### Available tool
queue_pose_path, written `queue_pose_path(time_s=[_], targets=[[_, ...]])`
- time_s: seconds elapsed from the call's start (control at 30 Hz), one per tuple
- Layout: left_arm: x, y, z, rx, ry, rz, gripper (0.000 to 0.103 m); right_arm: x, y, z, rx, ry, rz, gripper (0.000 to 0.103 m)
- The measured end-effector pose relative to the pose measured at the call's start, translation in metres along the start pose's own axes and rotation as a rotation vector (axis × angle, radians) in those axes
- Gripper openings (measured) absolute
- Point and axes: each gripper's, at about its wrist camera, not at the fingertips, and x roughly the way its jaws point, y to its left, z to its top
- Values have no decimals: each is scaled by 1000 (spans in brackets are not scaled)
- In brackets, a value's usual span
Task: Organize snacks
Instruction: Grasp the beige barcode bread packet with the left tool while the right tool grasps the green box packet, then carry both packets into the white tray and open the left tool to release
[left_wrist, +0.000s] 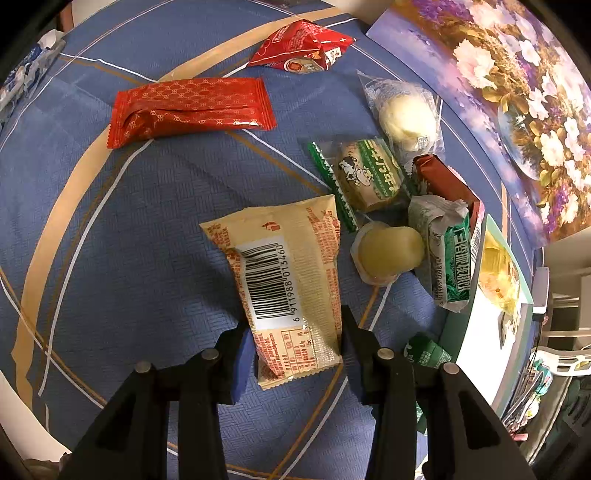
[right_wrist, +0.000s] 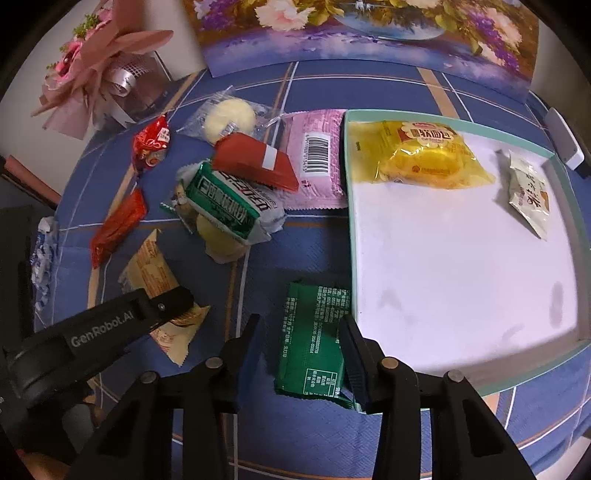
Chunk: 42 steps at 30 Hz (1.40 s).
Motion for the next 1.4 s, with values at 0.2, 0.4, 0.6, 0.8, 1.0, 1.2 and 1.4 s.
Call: queue_pose_path(time_s=[0.2, 0.4, 0.6, 0.8, 1.0, 1.2, 1.4], targets=[[0, -1, 0, 0, 1, 2, 45, 4, 9, -4, -39, 21, -64, 43], [0, -1, 0, 0, 2, 2, 45, 5, 16, -6, -45, 19, -43, 44], [-1, -1, 0, -2, 3, 3, 45, 5, 19, -4, -52, 18, -47, 44], [0, -2, 0, -4, 3, 5, 45, 5, 16, -9, -56, 43, -94, 42], [0, -1, 0, -8, 6, 4, 45, 5, 5, -19, -23, 89, -82, 42], [0, 2, 0, -9, 7, 1, 45, 11, 7, -16, -24, 86, -64, 43], [2, 3, 0, -7, 10, 3, 45, 23, 11, -4, -19, 82, -52, 43]])
